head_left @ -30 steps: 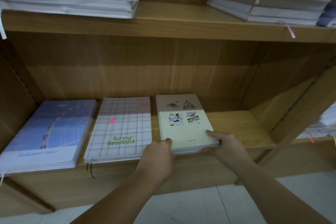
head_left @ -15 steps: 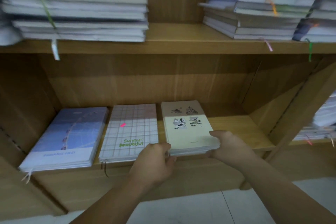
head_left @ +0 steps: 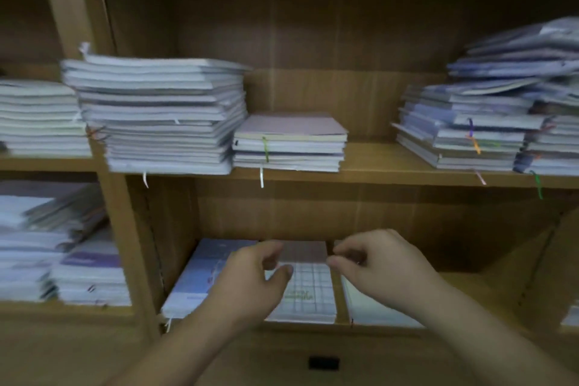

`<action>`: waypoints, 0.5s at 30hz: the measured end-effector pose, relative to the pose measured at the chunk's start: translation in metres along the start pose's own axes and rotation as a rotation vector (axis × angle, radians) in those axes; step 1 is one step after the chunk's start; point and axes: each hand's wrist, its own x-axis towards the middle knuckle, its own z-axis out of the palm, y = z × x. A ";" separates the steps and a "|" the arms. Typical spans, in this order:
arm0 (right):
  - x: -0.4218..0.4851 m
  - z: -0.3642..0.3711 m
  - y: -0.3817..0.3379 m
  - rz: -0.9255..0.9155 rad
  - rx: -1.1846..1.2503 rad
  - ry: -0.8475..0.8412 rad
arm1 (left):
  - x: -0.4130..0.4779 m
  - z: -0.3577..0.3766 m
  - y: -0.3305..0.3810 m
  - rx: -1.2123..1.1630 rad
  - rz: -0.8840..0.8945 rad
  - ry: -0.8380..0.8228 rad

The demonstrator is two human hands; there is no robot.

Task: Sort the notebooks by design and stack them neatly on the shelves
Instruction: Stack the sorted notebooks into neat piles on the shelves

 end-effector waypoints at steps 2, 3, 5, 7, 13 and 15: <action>0.010 -0.031 -0.021 -0.082 -0.002 0.053 | 0.002 -0.030 0.014 -0.021 0.053 0.119; 0.016 -0.046 -0.029 -0.112 -0.002 0.094 | 0.004 -0.044 0.021 -0.024 0.082 0.205; 0.029 -0.077 -0.045 -0.169 0.020 0.235 | 0.010 -0.072 0.038 -0.016 0.143 0.366; 0.042 -0.097 -0.050 -0.216 0.026 0.384 | 0.020 -0.092 0.048 -0.023 0.179 0.458; 0.092 -0.103 -0.036 0.025 0.116 0.323 | 0.055 -0.103 0.053 -0.105 0.121 0.461; 0.104 -0.097 -0.029 0.041 0.271 0.213 | 0.059 -0.094 0.054 -0.196 0.051 0.424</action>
